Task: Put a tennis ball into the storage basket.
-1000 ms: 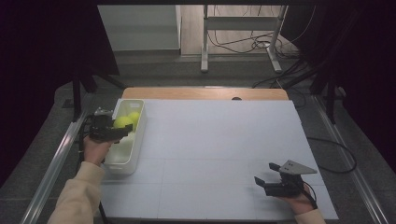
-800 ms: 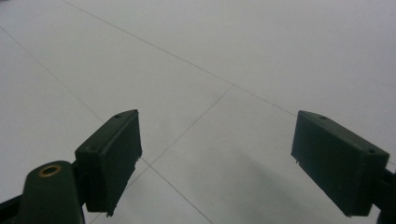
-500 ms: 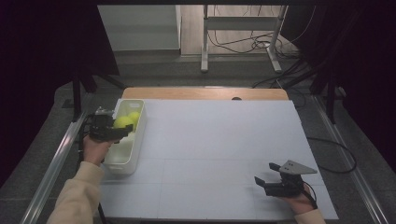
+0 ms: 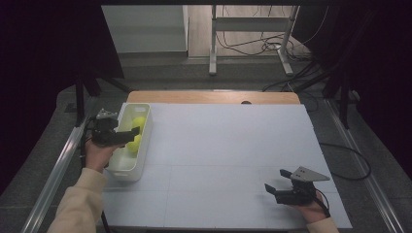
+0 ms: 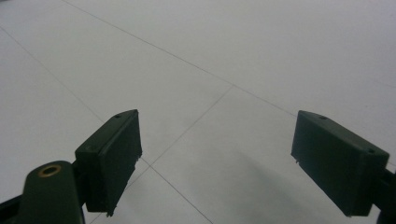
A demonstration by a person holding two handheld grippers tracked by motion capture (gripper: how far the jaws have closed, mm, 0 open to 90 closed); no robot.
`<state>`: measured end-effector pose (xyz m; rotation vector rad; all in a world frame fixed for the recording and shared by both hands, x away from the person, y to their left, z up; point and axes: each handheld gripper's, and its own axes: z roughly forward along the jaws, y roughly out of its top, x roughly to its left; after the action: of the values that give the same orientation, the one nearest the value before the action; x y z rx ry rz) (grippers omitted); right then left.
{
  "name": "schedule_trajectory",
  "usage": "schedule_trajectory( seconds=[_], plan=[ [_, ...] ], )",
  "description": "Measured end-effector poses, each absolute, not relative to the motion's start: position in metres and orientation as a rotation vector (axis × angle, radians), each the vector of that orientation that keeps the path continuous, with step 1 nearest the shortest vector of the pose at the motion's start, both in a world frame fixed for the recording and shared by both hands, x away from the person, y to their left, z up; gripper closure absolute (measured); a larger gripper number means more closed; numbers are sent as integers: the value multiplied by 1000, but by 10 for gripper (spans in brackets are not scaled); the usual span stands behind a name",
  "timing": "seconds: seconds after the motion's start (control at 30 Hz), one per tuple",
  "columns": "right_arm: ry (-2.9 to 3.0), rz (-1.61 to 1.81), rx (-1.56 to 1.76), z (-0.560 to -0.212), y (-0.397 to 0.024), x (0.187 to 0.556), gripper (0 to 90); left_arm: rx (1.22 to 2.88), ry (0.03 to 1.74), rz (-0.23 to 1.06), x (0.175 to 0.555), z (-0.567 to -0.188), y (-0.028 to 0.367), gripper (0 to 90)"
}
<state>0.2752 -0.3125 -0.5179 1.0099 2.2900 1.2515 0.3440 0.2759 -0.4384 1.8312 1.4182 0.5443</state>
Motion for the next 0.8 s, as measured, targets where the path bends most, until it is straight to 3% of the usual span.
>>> schedule_trajectory(
  seconds=[0.8],
  plan=[
    [2297,1274,1000,-518,-310,278,166,1774,1219,513,317,-424,249,113]
  ],
)
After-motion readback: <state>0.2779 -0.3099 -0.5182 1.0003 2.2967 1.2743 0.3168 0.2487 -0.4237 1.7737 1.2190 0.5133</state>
